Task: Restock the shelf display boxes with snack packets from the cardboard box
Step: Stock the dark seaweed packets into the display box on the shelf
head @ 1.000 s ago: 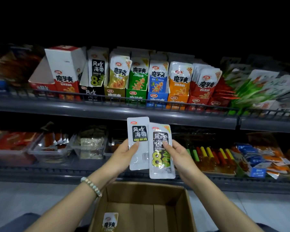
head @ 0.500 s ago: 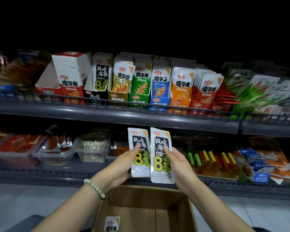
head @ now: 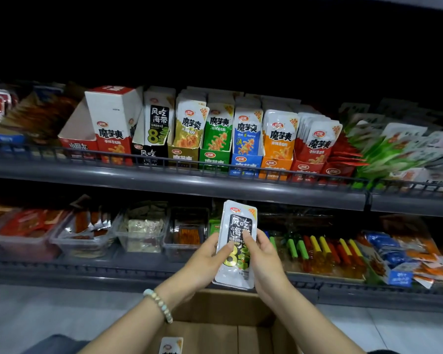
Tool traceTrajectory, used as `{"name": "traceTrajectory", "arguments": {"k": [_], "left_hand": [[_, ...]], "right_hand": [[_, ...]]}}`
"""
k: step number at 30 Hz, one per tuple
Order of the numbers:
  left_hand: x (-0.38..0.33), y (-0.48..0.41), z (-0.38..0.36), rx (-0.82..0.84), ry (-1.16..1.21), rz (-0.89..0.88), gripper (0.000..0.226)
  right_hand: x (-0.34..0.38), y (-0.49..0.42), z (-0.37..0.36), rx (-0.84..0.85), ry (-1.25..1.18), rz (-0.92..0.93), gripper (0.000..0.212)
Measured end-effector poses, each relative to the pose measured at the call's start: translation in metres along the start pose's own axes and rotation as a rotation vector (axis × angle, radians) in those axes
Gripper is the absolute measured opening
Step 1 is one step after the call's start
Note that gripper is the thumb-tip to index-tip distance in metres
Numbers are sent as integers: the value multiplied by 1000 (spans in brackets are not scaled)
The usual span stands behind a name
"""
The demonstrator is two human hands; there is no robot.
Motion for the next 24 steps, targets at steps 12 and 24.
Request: {"name": "traceTrajectory", "arguments": {"k": [12,24], "left_hand": [[-36,1,37,79,-147,-147,27],[-98,3,114,-101,-191,-346,24]], "right_hand": [[89,-20,-41,450,462,292,82],[148,-35,-116,599,574,309,73]]}}
Point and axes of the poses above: each hand's wrist, its own y-axis away from the middle knuckle, its own z-axis out of the back of the hand, x = y × z, the point moved 8 cm from there along -y, towards the middle knuckle, and after that the axes turned 3 degrees about y, right-handed, at the moved point
